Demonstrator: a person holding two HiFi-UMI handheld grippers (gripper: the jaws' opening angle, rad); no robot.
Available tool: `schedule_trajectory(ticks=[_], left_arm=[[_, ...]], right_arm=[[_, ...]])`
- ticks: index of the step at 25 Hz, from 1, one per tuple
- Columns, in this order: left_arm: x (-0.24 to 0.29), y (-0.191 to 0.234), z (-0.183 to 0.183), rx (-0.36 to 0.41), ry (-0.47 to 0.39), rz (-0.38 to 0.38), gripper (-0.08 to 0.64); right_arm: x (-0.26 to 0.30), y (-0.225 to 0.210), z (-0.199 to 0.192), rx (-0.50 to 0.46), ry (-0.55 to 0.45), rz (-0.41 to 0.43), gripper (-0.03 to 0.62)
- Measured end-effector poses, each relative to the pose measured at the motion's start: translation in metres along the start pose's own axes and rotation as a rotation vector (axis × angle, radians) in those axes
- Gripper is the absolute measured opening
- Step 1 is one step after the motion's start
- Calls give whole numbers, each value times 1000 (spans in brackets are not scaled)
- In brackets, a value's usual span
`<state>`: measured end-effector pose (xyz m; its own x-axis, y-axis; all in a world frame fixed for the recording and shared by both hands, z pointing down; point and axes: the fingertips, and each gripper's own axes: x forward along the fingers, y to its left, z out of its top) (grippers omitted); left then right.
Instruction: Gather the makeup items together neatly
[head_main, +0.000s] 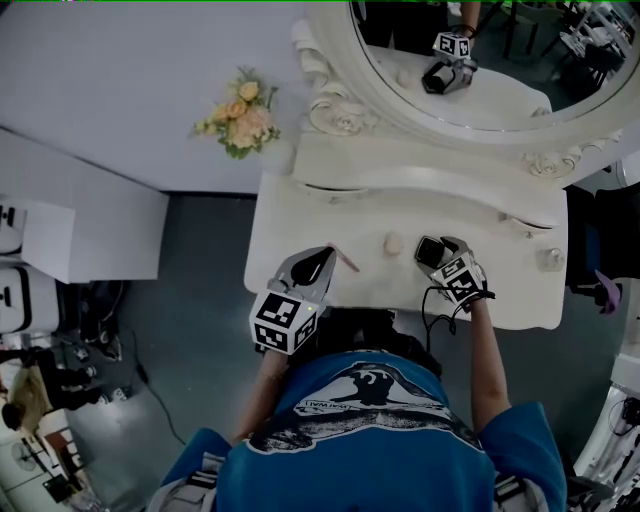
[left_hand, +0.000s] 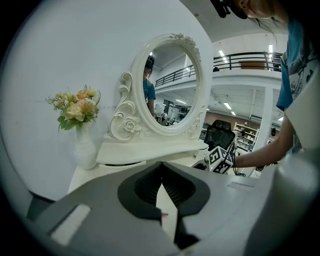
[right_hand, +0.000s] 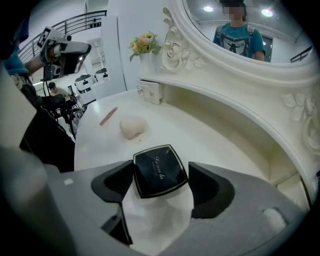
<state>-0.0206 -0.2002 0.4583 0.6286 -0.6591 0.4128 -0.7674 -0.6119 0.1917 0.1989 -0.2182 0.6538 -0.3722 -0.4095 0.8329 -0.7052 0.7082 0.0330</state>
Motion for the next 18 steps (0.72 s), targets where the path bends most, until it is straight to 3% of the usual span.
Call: schedule_trajectory(ticks=[10, 14, 18], left_arm=[[-11, 11, -5, -18, -15, 36, 12], [-15, 13, -7, -25, -22, 42, 12], [-21, 18, -8, -33, -29, 59, 12]], right_arm=[[-17, 26, 75, -12, -185, 25, 319], [-8, 61, 116, -17, -254, 88, 291], [12, 106, 141, -49, -248, 172, 274]])
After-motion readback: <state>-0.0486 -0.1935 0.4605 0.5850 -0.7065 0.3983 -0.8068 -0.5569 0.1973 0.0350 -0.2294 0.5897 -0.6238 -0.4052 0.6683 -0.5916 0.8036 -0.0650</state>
